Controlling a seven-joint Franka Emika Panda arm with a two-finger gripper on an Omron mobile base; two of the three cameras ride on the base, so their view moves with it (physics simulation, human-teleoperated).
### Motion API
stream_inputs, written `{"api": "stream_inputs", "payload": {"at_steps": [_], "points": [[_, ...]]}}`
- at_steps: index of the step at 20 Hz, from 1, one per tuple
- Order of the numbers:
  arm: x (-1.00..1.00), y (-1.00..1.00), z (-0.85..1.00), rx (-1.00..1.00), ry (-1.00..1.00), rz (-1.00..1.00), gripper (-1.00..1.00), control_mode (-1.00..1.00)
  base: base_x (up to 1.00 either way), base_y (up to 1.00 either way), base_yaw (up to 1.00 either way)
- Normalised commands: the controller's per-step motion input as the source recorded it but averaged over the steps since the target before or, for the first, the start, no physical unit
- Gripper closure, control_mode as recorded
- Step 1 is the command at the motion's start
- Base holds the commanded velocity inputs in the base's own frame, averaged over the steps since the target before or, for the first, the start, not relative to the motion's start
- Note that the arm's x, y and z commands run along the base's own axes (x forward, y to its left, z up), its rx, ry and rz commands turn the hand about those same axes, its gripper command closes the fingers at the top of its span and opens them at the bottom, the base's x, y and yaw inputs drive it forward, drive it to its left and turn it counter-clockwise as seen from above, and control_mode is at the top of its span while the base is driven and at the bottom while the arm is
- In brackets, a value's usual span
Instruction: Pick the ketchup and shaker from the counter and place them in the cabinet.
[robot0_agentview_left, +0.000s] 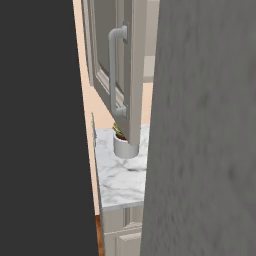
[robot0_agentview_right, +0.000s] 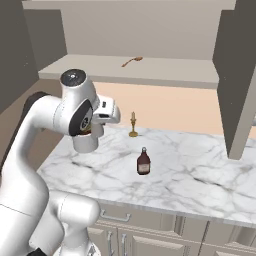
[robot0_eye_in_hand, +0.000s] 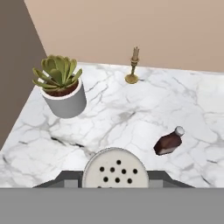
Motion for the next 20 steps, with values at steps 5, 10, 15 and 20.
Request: {"api": "stream_inputs", "payload": {"at_steps": [5,10,15,20], "points": [[0.0,0.0,0.68,0.0,-0.02,0.0,1.0,-1.0,0.0,0.0,0.0],[0.0,0.0,0.43,-0.01,-0.08,0.0,1.0,-1.0,0.0,0.0,0.0],[0.12,0.0,0.17,-0.07,-0.21,0.0,1.0,-1.0,0.0,0.0,0.0],[0.15,0.01,0.28,-0.07,-0.09,0.0,1.0,-1.0,0.0,0.0,0.0]]}}
